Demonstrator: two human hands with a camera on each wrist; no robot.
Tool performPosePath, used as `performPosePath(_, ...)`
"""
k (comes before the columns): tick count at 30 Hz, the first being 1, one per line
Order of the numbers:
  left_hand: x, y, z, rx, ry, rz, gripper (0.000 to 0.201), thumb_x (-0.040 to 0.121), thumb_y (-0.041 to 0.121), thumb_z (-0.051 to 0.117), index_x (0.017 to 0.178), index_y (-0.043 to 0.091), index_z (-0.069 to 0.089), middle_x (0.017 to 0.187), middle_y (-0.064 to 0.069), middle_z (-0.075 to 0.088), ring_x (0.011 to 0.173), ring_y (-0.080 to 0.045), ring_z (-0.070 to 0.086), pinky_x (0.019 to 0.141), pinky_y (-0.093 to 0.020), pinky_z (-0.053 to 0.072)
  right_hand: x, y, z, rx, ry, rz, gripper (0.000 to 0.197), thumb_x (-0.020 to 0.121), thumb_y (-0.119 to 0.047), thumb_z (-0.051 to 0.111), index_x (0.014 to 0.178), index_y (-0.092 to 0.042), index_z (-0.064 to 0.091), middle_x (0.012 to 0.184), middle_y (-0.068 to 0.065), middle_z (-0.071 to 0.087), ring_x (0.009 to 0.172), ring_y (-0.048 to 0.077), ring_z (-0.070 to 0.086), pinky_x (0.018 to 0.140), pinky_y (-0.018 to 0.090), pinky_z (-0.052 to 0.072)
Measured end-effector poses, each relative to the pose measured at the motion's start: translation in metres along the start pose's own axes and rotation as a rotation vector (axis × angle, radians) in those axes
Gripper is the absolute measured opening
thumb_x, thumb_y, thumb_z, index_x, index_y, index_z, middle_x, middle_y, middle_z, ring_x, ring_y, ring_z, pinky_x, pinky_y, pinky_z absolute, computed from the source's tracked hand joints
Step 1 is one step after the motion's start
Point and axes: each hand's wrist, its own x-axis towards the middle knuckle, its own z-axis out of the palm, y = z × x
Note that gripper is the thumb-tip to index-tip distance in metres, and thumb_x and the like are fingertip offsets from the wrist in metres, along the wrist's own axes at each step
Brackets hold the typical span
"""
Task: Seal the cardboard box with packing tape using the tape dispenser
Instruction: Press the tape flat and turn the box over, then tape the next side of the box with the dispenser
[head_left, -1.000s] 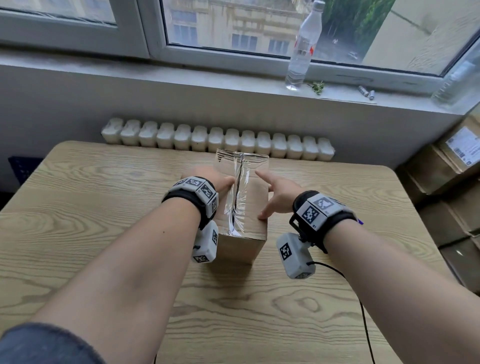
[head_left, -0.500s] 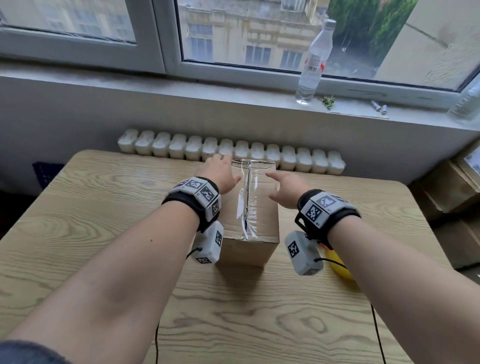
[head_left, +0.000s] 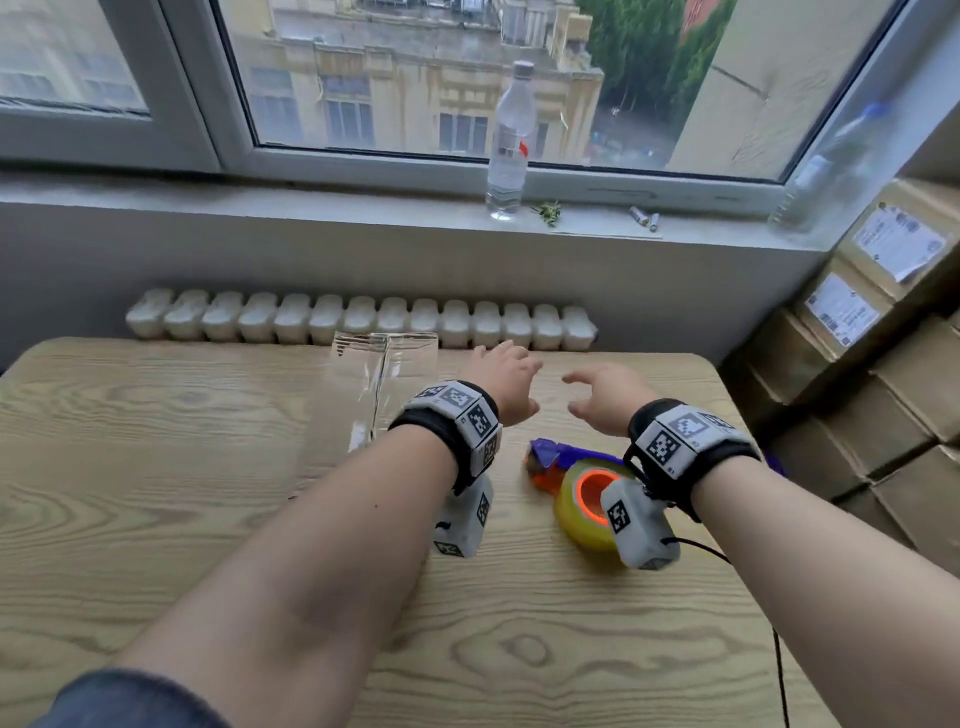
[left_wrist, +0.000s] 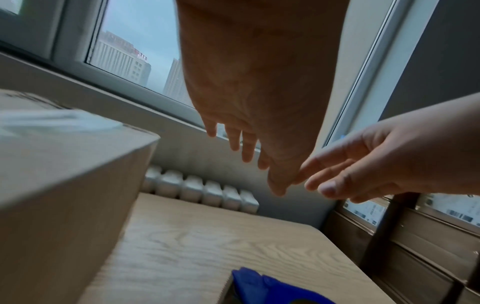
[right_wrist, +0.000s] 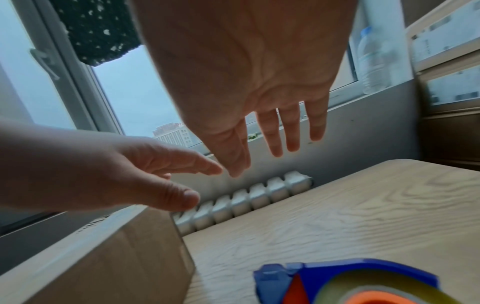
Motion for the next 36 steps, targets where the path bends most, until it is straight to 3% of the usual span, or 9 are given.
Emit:
performPosePath(8,0.043,0.05,0.053,-0.005,-0.177,-0.06,0.058,0.091,0.041,0.052,0.144,0.022,0.038,0.149,-0.002,0.039,0.139,-0.023,0.034,0.112,-0.043,0.028,0.023,0.078,0.035,0.06,-0.109,0.043,0.043,0.09,-0.02,0.057,0.132,-0.025,0.054,0.141,0.0,0.051,0.13,0.02,0.047,0.104,0.031,0.038)
performPosePath(17,0.055,0.054,0.097,-0.096,-0.321,-0.201,0.055,0.091,0.037,0.051,0.143,0.023,0.039,0.147,-0.001,0.04,0.137,-0.022,0.036,0.11,-0.044,0.026,0.051,0.1,0.088,0.119,-0.269,-0.046,0.049,0.083,-0.021,0.062,0.131,-0.024,0.054,0.131,0.002,0.059,0.119,0.022,0.055,0.096,0.033,0.046)
performPosePath(23,0.055,0.054,0.111,-0.212,-0.325,-0.242,0.053,0.091,0.037,0.051,0.141,0.023,0.041,0.139,-0.002,0.048,0.128,-0.024,0.045,0.109,-0.042,0.032,0.06,0.105,0.105,0.148,-0.289,-0.083,0.06,0.075,-0.009,0.065,0.131,-0.027,0.053,0.124,0.002,0.062,0.111,0.024,0.058,0.089,0.034,0.051)
performPosePath(28,0.053,0.051,0.109,-0.298,-0.289,-0.295,0.052,0.095,0.043,0.047,0.14,0.017,0.044,0.137,-0.005,0.052,0.125,-0.025,0.05,0.105,-0.041,0.039,0.065,0.106,0.11,0.106,-0.263,-0.061,0.028,0.077,-0.011,0.059,0.104,-0.018,0.06,0.105,0.007,0.065,0.099,0.028,0.062,0.075,0.033,0.05)
performPosePath(31,0.053,0.045,0.103,-0.375,-0.24,-0.347,0.052,0.097,0.047,0.04,0.135,0.012,0.05,0.135,-0.008,0.055,0.123,-0.025,0.052,0.102,-0.037,0.041,0.067,0.103,0.104,0.092,-0.26,-0.027,0.026,0.082,-0.017,0.057,0.108,-0.014,0.054,0.106,0.009,0.064,0.099,0.03,0.062,0.071,0.032,0.044)
performPosePath(36,0.05,0.037,0.091,-0.507,-0.178,-0.412,0.043,0.099,0.043,0.037,0.116,0.01,0.059,0.113,-0.009,0.067,0.107,-0.028,0.06,0.09,-0.036,0.045,0.071,0.096,0.082,0.172,-0.218,-0.041,0.035,0.083,-0.013,0.057,0.117,-0.012,0.046,0.11,0.011,0.062,0.096,0.029,0.058,0.074,0.031,0.043)
